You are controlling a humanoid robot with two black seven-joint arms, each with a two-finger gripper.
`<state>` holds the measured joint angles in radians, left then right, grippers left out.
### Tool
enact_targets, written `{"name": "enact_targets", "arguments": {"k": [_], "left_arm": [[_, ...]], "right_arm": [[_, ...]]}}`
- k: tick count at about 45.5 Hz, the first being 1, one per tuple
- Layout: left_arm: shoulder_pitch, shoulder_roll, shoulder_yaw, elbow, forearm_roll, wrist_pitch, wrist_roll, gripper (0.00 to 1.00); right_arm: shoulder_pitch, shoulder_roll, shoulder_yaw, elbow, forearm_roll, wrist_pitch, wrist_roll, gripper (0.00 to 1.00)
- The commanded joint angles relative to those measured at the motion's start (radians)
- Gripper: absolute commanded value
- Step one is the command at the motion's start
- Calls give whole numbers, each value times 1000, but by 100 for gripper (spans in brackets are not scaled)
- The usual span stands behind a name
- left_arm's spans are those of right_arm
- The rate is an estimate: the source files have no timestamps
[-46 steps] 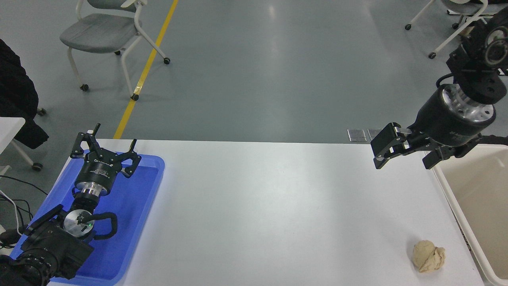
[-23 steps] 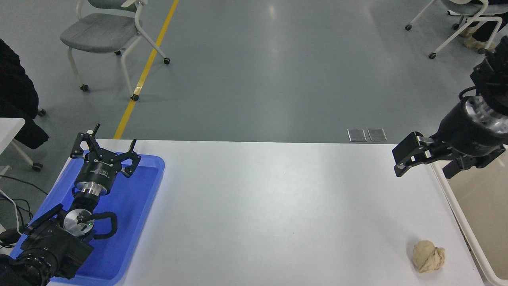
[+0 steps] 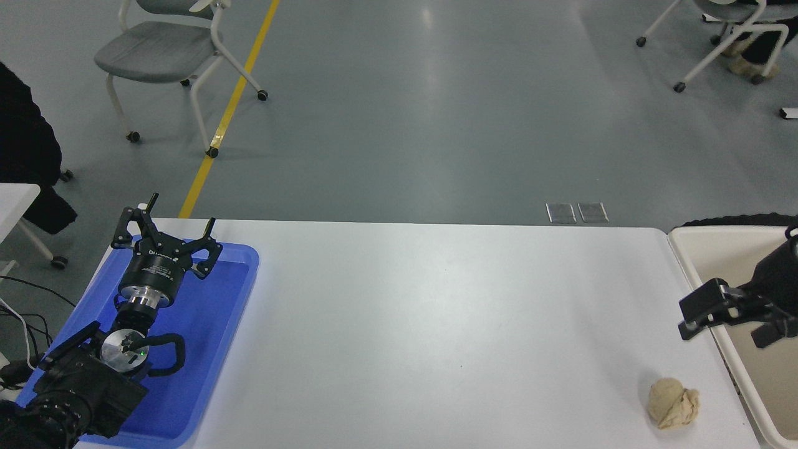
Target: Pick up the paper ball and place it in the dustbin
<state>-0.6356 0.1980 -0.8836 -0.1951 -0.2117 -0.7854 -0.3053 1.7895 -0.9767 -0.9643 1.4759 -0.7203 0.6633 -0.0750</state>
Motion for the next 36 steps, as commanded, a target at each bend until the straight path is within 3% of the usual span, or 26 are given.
{"name": "enact_targets", "arguments": {"k": [1, 10, 36], "left_arm": [[-1, 0, 0, 0, 0, 0, 0, 100], [-1, -2, 0, 0, 0, 0, 0, 100], [-1, -2, 0, 0, 0, 0, 0, 100]], "right_arm": [[-335, -40, 257, -95, -85, -71, 1, 100], [-522, 39, 409, -187, -100, -136, 1, 100], [-798, 200, 536, -399, -208, -267, 7, 100]]}}
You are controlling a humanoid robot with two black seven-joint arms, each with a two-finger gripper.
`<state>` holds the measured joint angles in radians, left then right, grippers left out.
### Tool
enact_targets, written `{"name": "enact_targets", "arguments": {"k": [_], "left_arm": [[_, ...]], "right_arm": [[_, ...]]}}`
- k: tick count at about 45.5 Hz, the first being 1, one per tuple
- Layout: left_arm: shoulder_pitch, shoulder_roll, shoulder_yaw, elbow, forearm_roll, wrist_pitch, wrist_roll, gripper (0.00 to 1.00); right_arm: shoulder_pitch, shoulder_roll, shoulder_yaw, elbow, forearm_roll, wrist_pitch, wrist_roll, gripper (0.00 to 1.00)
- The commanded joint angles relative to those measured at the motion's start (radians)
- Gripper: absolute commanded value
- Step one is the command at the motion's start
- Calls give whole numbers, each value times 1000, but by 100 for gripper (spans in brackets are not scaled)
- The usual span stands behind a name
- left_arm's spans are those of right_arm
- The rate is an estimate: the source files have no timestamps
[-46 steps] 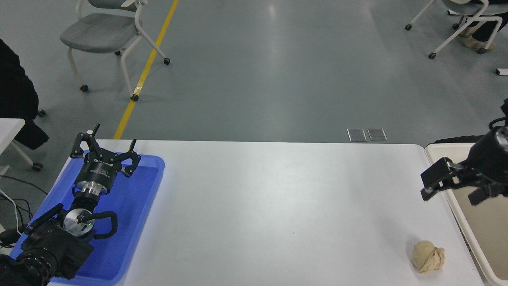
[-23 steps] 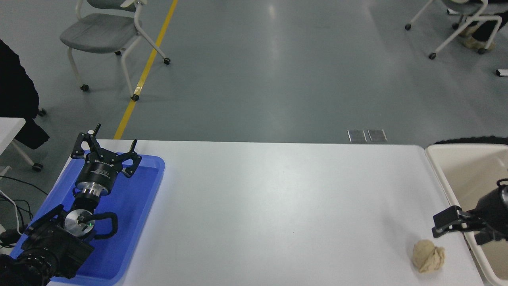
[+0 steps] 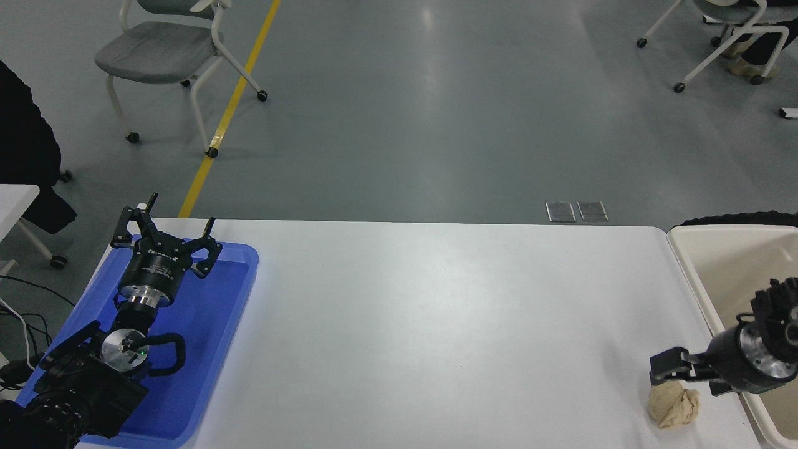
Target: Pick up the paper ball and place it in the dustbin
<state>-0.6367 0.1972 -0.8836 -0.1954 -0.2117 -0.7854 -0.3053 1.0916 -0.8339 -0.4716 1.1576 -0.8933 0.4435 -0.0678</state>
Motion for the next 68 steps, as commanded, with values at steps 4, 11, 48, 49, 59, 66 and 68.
{"name": "enact_targets", "arguments": {"k": [4, 11, 48, 49, 59, 66, 68], "left_arm": [[0, -1, 0, 1, 0, 0, 0, 100], [0, -1, 0, -2, 2, 0, 0, 100], [-1, -2, 0, 1, 0, 0, 0, 100], [-1, -1, 0, 1, 0, 0, 0, 100], [-1, -1, 0, -2, 0, 0, 0, 100], [-1, -1, 0, 1, 0, 0, 0, 100], [-1, 1, 0, -3, 0, 0, 0, 100]], "right_arm": [[-122, 70, 44, -111, -59, -66, 0, 100], [-137, 82, 44, -121, -75, -85, 2, 93], [267, -68, -195, 51, -78, -14, 5, 0], [307, -76, -228, 68, -75, -13, 5, 0], [778, -106, -574, 249, -55, 41, 5, 0], [1033, -44, -746, 309, 28, 96, 5, 0], [1085, -25, -780, 324, 43, 106, 5, 0]]}}
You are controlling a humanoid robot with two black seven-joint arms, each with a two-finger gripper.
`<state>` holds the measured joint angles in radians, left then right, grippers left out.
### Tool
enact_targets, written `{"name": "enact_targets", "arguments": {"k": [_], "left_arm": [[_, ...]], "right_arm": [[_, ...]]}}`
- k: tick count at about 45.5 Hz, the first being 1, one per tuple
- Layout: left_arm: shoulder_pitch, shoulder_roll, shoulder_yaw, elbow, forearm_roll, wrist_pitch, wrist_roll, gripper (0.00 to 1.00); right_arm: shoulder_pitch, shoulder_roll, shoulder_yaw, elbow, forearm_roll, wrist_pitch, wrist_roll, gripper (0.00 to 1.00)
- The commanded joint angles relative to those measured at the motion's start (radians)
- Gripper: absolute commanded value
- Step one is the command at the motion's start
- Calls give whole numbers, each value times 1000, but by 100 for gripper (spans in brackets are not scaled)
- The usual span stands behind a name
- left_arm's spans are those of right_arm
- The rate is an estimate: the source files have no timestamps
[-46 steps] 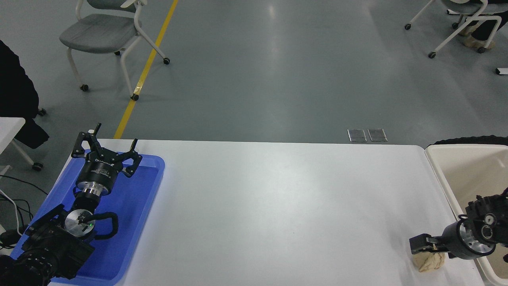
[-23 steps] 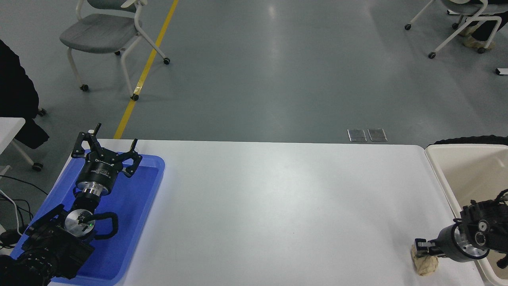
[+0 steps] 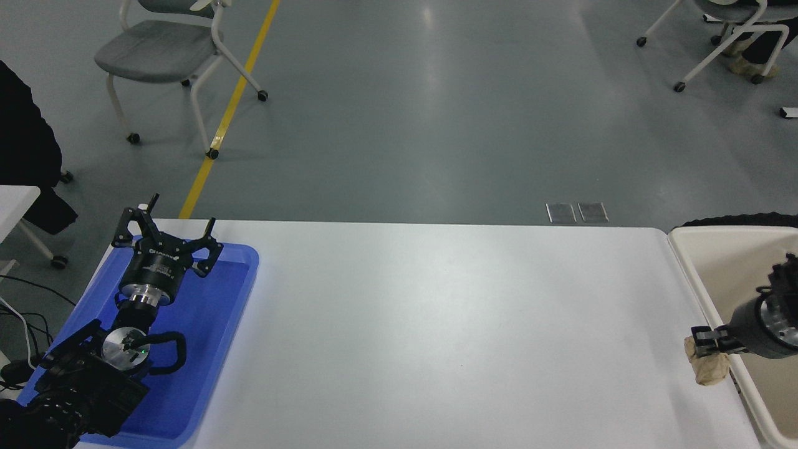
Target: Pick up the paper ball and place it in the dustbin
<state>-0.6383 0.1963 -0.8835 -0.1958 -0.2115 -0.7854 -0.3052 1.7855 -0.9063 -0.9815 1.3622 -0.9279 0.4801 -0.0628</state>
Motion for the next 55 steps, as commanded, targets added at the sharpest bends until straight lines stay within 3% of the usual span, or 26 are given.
{"name": "enact_targets", "arguments": {"k": [1, 15, 33, 45, 55], "left_arm": [[0, 2, 0, 1, 0, 0, 0, 100], [0, 2, 0, 1, 0, 0, 0, 100], [2, 3, 0, 1, 0, 0, 0, 100], [2, 3, 0, 1, 0, 0, 0, 100], [0, 3, 0, 1, 0, 0, 0, 100]], "right_arm": [[414, 56, -284, 127, 83, 74, 0, 0], [581, 147, -388, 199, 150, 94, 0, 0], [601, 115, -427, 178, 150, 126, 0, 0], [355, -5, -355, -124, 113, 115, 8, 0], [-87, -63, -27, -475, 103, 45, 70, 0]]}}
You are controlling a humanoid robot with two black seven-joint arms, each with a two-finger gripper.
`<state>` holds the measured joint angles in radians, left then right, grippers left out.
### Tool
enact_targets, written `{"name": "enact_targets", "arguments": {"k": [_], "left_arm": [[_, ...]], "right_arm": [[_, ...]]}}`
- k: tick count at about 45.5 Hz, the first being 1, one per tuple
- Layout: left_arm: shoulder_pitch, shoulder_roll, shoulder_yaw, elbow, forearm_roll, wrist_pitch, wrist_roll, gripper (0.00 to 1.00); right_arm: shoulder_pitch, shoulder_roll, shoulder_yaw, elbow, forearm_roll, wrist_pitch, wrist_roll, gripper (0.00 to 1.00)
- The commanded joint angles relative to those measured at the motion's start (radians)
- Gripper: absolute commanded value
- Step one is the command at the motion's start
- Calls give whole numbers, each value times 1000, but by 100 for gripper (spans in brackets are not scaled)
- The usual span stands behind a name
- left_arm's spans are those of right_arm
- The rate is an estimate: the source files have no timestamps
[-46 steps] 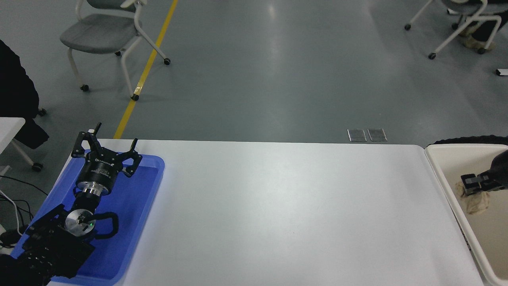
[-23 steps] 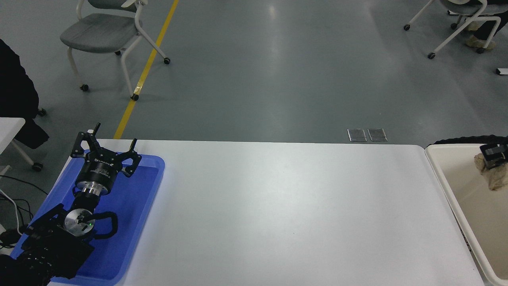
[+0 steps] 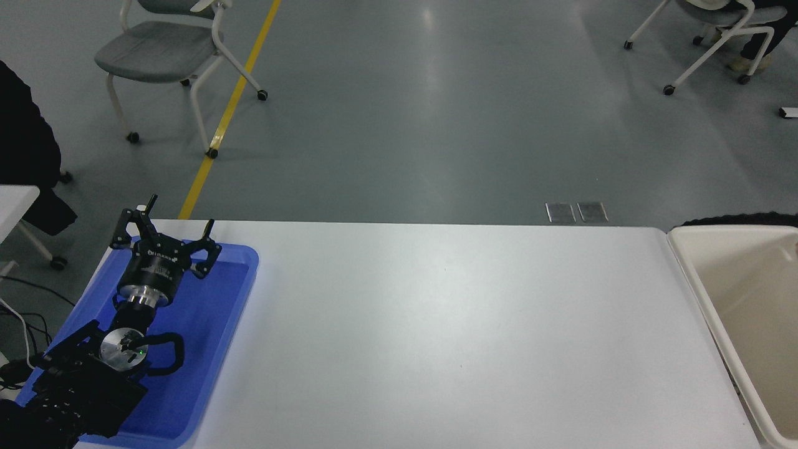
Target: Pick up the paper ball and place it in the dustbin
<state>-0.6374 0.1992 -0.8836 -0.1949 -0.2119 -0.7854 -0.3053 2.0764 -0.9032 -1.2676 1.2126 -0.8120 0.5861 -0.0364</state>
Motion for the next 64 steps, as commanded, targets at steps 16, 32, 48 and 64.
{"name": "enact_targets", "arguments": {"k": [16, 32, 48, 64], "left_arm": [[-1, -1, 0, 0, 0, 0, 0, 100], [-1, -1, 0, 0, 0, 0, 0, 100], [-1, -1, 0, 0, 0, 0, 0, 100], [-1, -1, 0, 0, 0, 0, 0, 100]], "right_arm": [[-1104, 121, 764, -771, -7, -376, 44, 0], [-1362, 325, 1005, -961, 62, -514, 36, 0], [-1415, 354, 1085, -975, 134, -532, 41, 3], [-1414, 356, 1130, -970, 137, -531, 41, 100]]}}
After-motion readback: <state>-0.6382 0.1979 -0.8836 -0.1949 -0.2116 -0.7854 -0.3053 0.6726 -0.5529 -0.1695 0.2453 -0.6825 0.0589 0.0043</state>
